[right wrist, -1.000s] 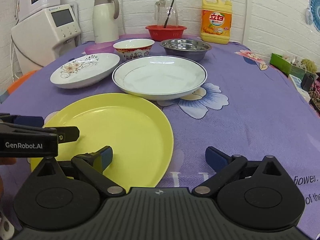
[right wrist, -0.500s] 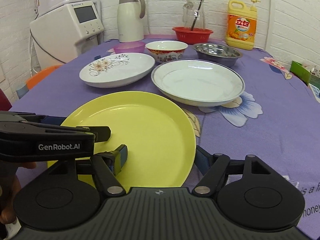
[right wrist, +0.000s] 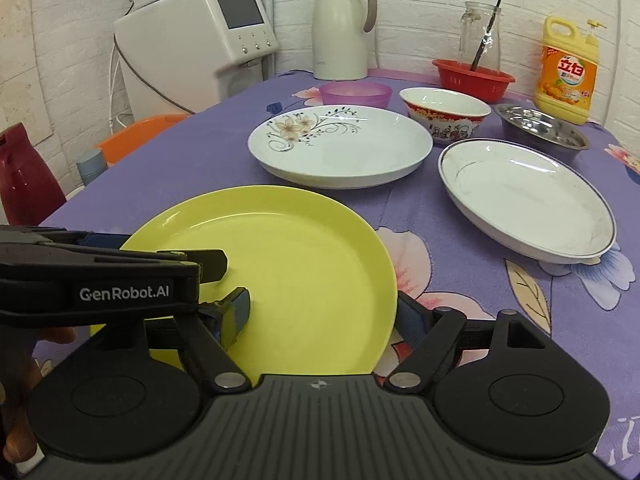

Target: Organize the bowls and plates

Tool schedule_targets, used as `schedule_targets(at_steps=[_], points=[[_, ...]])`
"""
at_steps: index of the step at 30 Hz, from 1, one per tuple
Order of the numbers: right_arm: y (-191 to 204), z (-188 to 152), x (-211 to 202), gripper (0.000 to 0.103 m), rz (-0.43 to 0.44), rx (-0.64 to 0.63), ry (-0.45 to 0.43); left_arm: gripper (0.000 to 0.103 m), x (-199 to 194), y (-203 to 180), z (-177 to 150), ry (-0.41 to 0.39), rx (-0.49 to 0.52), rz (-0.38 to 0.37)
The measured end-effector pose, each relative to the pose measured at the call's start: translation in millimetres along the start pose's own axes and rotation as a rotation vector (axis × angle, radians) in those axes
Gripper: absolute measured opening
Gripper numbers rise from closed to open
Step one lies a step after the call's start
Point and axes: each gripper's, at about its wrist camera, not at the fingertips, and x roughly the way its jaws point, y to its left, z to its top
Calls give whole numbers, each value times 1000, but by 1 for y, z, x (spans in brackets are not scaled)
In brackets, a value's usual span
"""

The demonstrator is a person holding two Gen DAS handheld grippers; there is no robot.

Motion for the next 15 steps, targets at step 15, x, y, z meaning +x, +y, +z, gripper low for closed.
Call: schedule_targets(at_steps=[15], points=[[-43, 63, -7, 103, -2, 10, -128, 90, 1, 32, 61, -128, -39, 14]])
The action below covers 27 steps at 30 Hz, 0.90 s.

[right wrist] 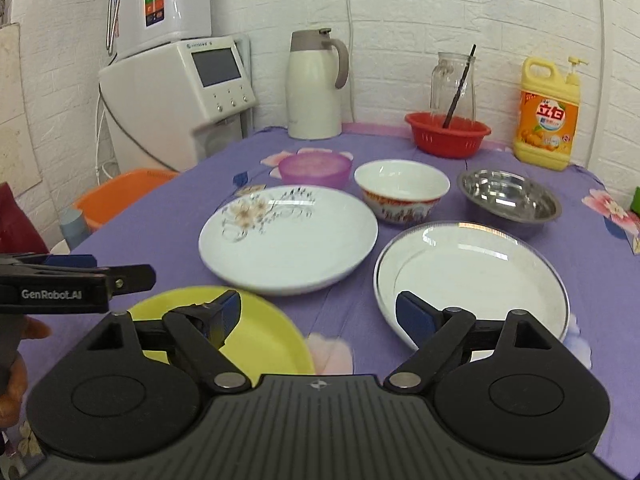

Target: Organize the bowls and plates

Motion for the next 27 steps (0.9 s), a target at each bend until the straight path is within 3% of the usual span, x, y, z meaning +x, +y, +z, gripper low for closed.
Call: schedule_targets(at_steps=[4, 13, 18, 21, 25, 27], points=[[-3, 29, 47, 103, 15, -23, -6, 93, 20, 0, 18, -16, -8, 34], [-10, 43, 135, 103, 63, -45, 156, 93, 71, 11, 42, 41, -15, 81], [-6, 40, 144, 103, 74, -13, 202, 93, 86, 12, 48, 55, 8, 73], [2, 43, 144, 103, 166, 4, 195, 93, 94, 10, 49, 66, 14, 68], [7, 41, 138, 103, 115, -46, 166, 91, 107, 5, 47, 98, 31, 56], [9, 40, 142, 103, 133, -64, 189, 84, 115, 2, 44, 123, 40, 49]])
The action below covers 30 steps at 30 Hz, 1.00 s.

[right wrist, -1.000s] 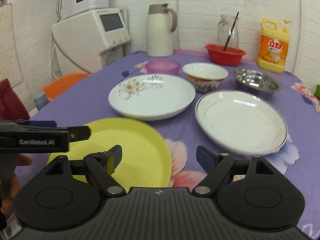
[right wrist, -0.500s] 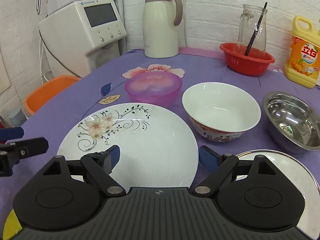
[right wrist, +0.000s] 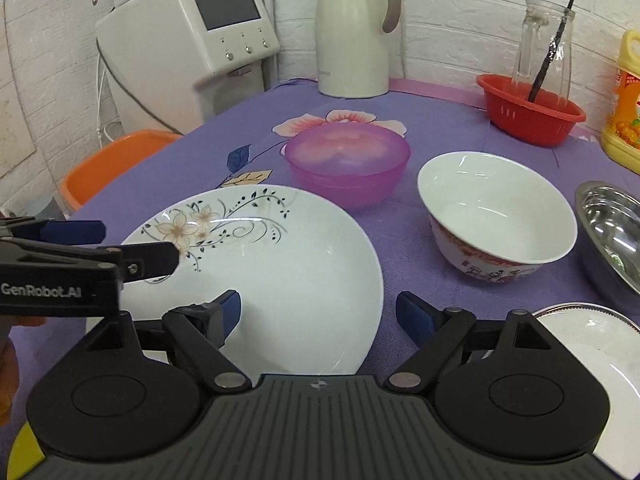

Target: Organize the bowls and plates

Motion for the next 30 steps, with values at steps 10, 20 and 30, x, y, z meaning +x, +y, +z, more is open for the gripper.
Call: schedule_targets(at_steps=[10, 20, 30], points=[[4, -7, -1, 103, 59, -30, 26, 53, 10, -13, -4, 45, 5, -26], [13, -2, -59, 103, 21, 40, -74, 45, -54, -34, 13, -74, 38, -34], [33, -48, -125, 103, -9, 48, -107, 46, -119, -44, -44, -87, 33, -61]])
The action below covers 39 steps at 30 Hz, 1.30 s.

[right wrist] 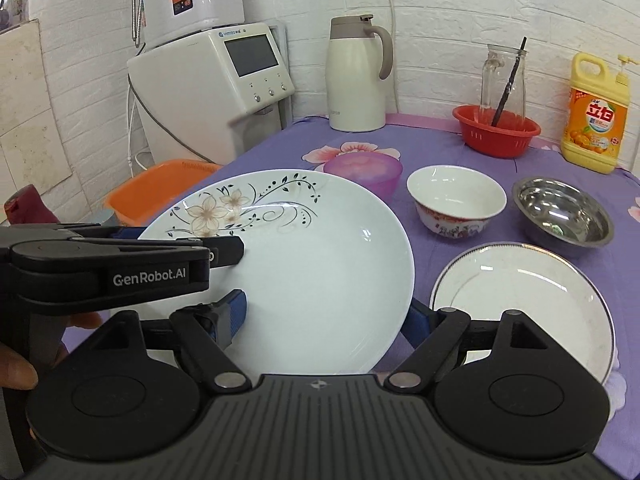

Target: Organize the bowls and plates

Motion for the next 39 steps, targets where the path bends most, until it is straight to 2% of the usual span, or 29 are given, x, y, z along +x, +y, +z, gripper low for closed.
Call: schedule_targets(at_steps=[5, 10, 17, 19, 20, 22, 26, 27, 30, 36, 39], points=[[8, -36, -19, 103, -3, 36, 18, 46, -18, -1, -35, 34, 11, 6], [15, -62, -24, 103, -30, 45, 34, 47, -19, -2, -57, 68, 21, -12], [16, -86, -20, 103, -39, 46, 47, 52, -12, 0, -80, 59, 46, -9], [17, -86, -20, 103, -40, 38, 42, 55, -15, -2, -80, 48, 68, -7], [15, -86, -21, 103, -35, 41, 41, 60, -19, -3, -78, 32, 74, -14], [11, -86, -28, 103, -27, 59, 16, 63, -30, 0, -71, -16, 65, -24], [-3, -78, -55, 103, -38, 131, -94, 74, -43, 5, -50, -78, 8, -46], [-8, -76, -61, 103, -44, 144, -116, 74, -44, 1, -45, -85, 7, -52], [-26, -69, -68, 103, -85, 179, -147, 74, -41, -12, -34, -88, 24, -90], [-75, -62, -69, 103, -201, 224, -140, 74, -16, -48, -18, -26, 34, -215], [-102, -57, -67, 103, -264, 234, -138, 74, 0, -69, -13, -8, 73, -224]])
